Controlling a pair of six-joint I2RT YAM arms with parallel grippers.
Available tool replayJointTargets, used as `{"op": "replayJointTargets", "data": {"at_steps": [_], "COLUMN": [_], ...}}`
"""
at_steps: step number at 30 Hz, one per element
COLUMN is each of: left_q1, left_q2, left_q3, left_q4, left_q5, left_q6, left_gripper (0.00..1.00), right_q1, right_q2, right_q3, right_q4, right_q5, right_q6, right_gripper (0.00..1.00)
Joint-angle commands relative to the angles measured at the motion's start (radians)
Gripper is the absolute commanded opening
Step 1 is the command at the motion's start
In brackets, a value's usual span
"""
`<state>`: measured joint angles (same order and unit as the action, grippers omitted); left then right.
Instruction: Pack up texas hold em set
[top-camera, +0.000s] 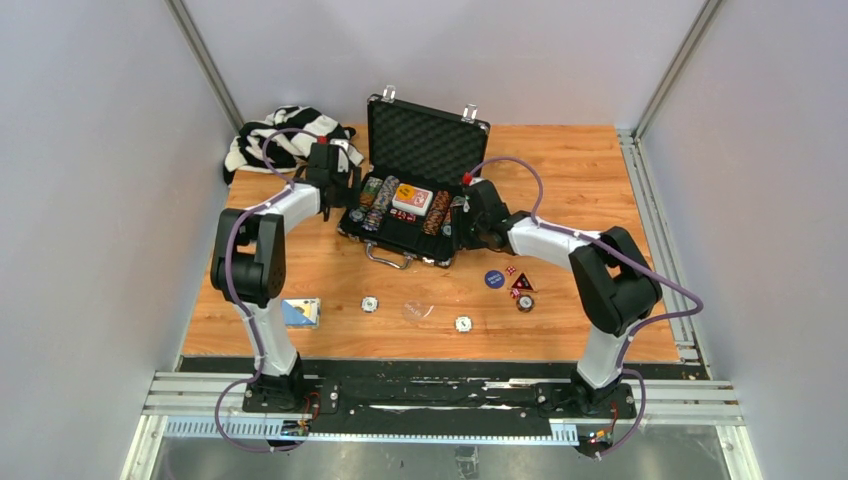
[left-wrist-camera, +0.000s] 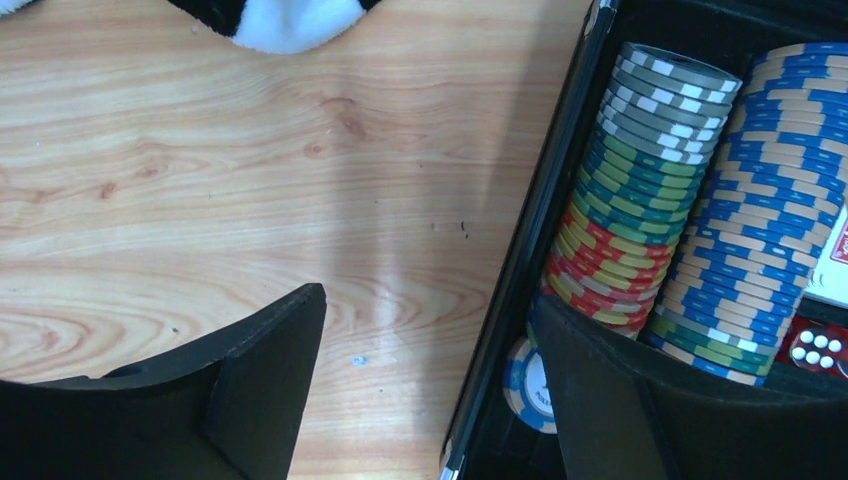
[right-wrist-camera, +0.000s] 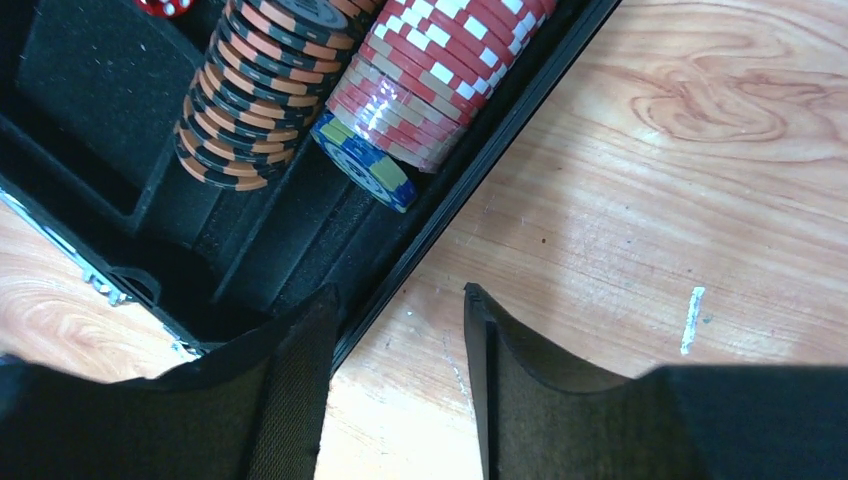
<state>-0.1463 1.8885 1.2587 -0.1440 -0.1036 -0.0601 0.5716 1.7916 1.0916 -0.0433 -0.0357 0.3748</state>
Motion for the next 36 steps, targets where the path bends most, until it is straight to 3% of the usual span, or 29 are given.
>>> {"op": "replayJointTargets", "data": {"at_steps": [1, 9, 13, 36], "left_q1": [-0.001, -0.013, -0.019, -0.094], "left_q2": [0.047, 0.079, 0.075, -0.066], "left_q3": [0.065, 0.099, 0.091, -0.001], "left_q4": [-0.091, -0.166, -0.173, -0.142], "left_q5": [0.039, 0.071, 0.095, 0.171], "left_q6": [-0.013, -0.023, -0.028, -0.077], "left_gripper": [0.81, 0.73, 0.72, 0.72], "right_q1": [0.014, 0.013, 0.010, -0.115], "right_q2": [0.024, 0.021, 0.026, 0.029], "right_q3": [0.008, 0.024, 0.036, 0.123], "right_q4": [-0.031, -0.071, -0.085, -0.150], "right_q5": [0.030, 0.084, 0.094, 0.102], "right_q6": [0.019, -0.003, -0.008, -0.052], "right_gripper": [0.44, 0.12, 0.01, 0.01]}}
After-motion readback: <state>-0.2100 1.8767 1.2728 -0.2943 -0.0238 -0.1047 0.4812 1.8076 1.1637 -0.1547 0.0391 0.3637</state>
